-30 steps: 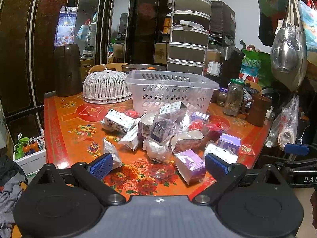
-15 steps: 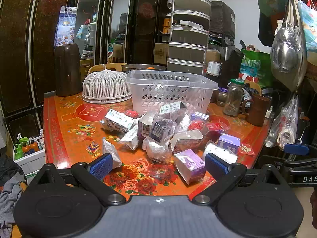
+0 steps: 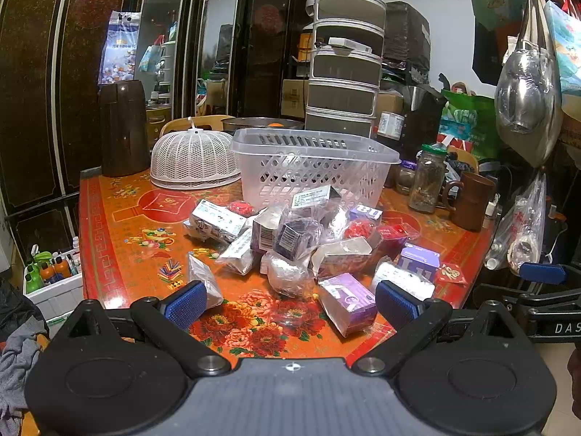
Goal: Organize objects
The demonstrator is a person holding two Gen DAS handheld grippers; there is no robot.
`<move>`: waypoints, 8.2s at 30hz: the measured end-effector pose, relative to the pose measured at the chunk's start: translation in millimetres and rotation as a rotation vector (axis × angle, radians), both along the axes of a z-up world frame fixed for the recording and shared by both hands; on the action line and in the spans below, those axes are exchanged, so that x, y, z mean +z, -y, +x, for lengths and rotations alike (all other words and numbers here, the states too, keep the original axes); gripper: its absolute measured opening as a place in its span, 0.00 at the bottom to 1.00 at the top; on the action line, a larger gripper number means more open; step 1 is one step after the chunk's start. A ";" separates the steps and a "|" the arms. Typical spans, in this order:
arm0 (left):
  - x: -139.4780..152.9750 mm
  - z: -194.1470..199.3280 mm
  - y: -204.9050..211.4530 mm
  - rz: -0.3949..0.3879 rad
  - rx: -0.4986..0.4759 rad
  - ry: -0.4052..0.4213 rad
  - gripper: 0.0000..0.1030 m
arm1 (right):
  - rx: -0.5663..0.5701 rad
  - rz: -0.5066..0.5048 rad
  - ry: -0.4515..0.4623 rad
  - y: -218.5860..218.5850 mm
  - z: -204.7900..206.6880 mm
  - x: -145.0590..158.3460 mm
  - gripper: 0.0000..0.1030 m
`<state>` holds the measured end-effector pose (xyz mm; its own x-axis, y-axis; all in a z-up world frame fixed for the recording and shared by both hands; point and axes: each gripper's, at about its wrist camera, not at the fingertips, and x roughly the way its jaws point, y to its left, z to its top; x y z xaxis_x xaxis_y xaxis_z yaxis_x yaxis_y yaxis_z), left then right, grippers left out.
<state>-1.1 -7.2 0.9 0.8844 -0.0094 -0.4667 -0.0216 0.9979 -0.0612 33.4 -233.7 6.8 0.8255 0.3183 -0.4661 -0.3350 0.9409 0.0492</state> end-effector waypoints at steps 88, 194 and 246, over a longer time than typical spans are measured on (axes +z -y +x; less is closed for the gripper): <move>93.4 234.9 -49.5 -0.036 -0.121 0.069 0.44 | 0.164 -0.056 0.100 -67.3 221.0 89.9 0.62; 51.8 195.4 -72.2 -0.142 -0.116 0.126 0.79 | 0.098 0.048 0.115 -15.1 181.0 51.1 0.99; 9.7 141.3 -41.6 -0.027 -0.102 0.213 0.36 | 0.132 0.133 0.191 -9.9 128.1 17.5 0.51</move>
<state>140.1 34.3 10.7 0.9565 -0.1141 -0.2685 0.0959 0.9922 -0.0801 161.5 -223.8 24.3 0.8419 0.4769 -0.2527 -0.4693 0.8781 0.0936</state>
